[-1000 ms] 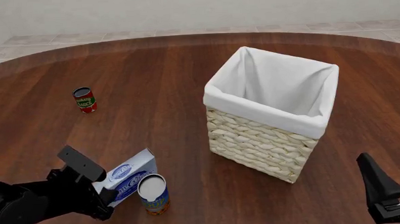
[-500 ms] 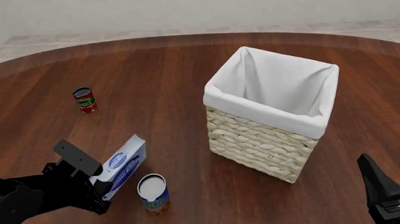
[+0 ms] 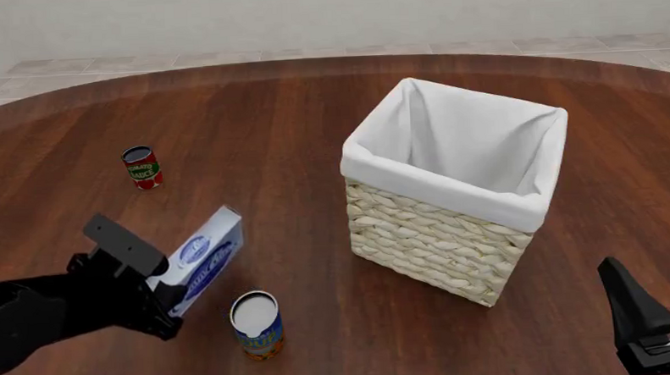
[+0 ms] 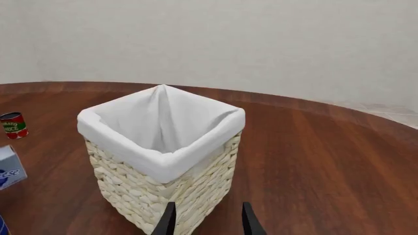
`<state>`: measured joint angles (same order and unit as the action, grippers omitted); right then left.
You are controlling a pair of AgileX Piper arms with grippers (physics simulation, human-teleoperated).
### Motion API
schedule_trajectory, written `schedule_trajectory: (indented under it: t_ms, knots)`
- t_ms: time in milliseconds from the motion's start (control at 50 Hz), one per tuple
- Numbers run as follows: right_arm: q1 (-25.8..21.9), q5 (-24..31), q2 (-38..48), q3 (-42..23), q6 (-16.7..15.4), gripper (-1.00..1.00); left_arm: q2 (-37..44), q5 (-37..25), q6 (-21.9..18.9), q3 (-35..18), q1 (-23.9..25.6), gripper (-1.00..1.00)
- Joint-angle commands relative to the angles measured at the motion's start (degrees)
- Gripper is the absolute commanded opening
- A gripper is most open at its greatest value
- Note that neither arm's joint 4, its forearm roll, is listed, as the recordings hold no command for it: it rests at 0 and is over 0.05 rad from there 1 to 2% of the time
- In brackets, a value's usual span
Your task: Pick up the cream cheese box, and put it in the basket.
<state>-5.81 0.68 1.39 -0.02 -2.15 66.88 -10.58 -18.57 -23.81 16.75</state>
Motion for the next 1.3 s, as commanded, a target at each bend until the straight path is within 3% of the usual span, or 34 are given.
schedule_trajectory:
  t_ms: [20, 400, 1300]
  knots:
    - [-0.05, 0.20, -0.22, 0.00, 0.02, 1.00, -1.04, -0.61, -1.10, -1.38, 0.04, -1.00]
    - [-0.09, -0.39, 0.35, 0.00, 0.02, 1.00, -2.90, -1.06, -3.86, -3.38, -0.74, -1.00]
    - [-0.33, 0.65, -0.85, 0.00, 0.16, 1.00, -2.76, -0.17, -3.36, -8.67, 3.47, -1.00]
